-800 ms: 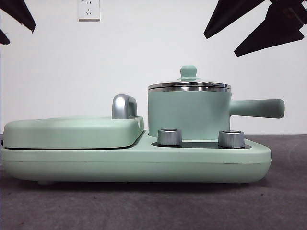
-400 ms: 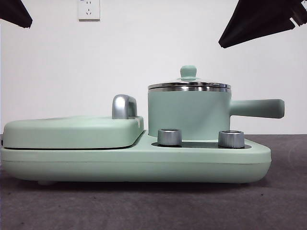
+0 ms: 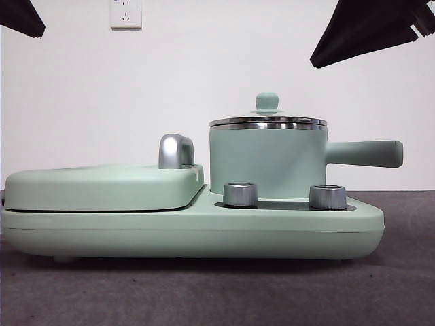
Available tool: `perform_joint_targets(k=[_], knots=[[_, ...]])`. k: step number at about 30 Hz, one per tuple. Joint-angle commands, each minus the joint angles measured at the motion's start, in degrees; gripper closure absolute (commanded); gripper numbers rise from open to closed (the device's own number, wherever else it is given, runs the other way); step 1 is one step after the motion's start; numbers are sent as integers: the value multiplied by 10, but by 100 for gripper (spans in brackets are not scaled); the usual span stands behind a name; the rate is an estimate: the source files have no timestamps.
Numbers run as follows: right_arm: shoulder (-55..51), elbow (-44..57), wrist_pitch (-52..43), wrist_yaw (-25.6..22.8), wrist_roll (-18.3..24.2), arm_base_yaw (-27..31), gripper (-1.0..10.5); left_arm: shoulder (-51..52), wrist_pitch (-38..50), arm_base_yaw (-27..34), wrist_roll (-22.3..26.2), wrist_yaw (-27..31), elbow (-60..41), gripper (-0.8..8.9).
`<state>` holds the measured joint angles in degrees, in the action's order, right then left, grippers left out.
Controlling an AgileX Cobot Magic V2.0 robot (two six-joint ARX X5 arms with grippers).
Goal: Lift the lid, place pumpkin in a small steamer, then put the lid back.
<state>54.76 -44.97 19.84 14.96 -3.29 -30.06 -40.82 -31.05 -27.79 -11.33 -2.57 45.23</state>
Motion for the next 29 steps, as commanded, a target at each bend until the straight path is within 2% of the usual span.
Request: perform_joint_targets(k=[1, 3, 4, 5, 9, 13, 16, 25, 29], knots=[[2, -8, -8, 0, -1, -5, 932, -2, 7, -2, 8, 1, 5, 787], [2, -8, -8, 0, -1, -5, 932, -2, 5, -2, 21, 0, 5, 788], [2, -8, -8, 0, -1, -5, 932, 3, 2, 3, 55, 0, 4, 787], [2, -8, -8, 0, -1, -5, 932, 9, 0, 10, 64, 0, 3, 787], [2, -8, -8, 0, -1, -5, 932, 66, 44, 80, 63, 0, -54, 787], [2, -8, -8, 0, -1, -5, 932, 167, 122, 188, 30, 1, -161, 788], [2, -8, -8, 0, -1, -5, 932, 235, 148, 242, 27, 3, -219, 787], [2, -8, -8, 0, -1, -5, 932, 391, 200, 272, 29, 31, -380, 787], [2, -8, -8, 0, -1, -5, 932, 406, 221, 279, 29, 32, -425, 787]])
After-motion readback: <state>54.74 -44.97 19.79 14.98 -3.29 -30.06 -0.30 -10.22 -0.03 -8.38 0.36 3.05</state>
